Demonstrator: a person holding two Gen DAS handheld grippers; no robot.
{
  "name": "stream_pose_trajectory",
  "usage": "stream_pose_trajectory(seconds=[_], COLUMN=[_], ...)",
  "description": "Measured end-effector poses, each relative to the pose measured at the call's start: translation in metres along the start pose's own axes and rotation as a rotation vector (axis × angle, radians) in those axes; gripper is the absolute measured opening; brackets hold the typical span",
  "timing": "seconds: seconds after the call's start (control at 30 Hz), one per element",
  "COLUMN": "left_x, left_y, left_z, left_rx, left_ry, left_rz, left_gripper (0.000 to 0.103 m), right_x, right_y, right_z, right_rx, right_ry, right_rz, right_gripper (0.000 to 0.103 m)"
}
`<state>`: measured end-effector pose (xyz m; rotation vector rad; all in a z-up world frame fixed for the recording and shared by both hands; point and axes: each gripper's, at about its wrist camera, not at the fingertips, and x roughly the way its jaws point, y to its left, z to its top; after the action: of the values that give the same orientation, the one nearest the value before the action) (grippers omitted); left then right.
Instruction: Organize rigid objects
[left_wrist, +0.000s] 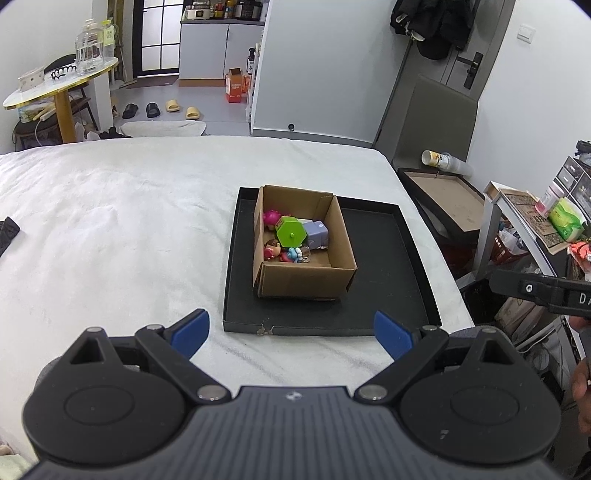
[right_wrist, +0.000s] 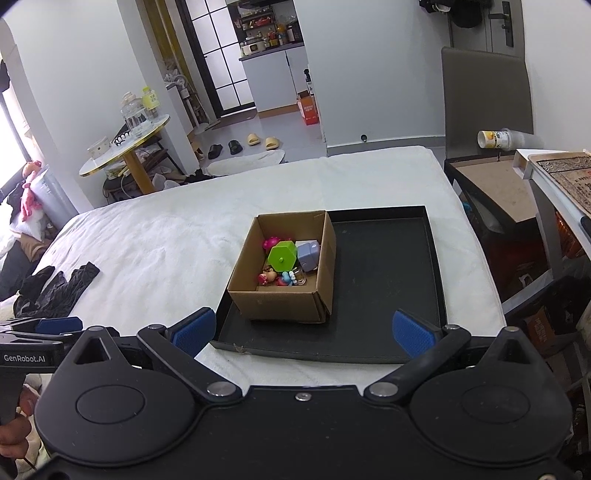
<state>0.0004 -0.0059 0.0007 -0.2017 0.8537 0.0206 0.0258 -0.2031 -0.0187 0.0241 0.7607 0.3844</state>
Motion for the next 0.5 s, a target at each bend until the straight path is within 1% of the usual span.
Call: stream_pose_trajectory(seconds=[0.1, 0.17, 0.3, 0.5], left_x=[0.0009, 0.0017, 0.0024, 0.0037], left_y=[-0.0001, 0.0007, 0.0005, 0.0011], left_z=[-0.0003, 0.0003, 0.0007, 0.0007], left_rx=[0.003, -0.005, 0.011, 0.002], left_ry=[0.005, 0.015, 0.009, 0.017], left_rz=[0.001, -0.015, 0.002, -0.008], left_gripper=[0.095, 0.095, 0.095, 0.095], right_x=[0.0002, -0.0003, -0.0007, -0.0017], right_y=[-0.0008, -0.0007, -0.001, -0.0037], right_z=[-0.0004, -0.0008, -0.0008, -0.0018], right_rx=[0.005, 0.002, 0.002, 0.014], right_ry=[0.002, -0.001, -0.002, -0.004], right_rz=[0.001, 0.003, -0.004, 0.011], right_gripper=[0.103, 0.103, 0.103, 0.103])
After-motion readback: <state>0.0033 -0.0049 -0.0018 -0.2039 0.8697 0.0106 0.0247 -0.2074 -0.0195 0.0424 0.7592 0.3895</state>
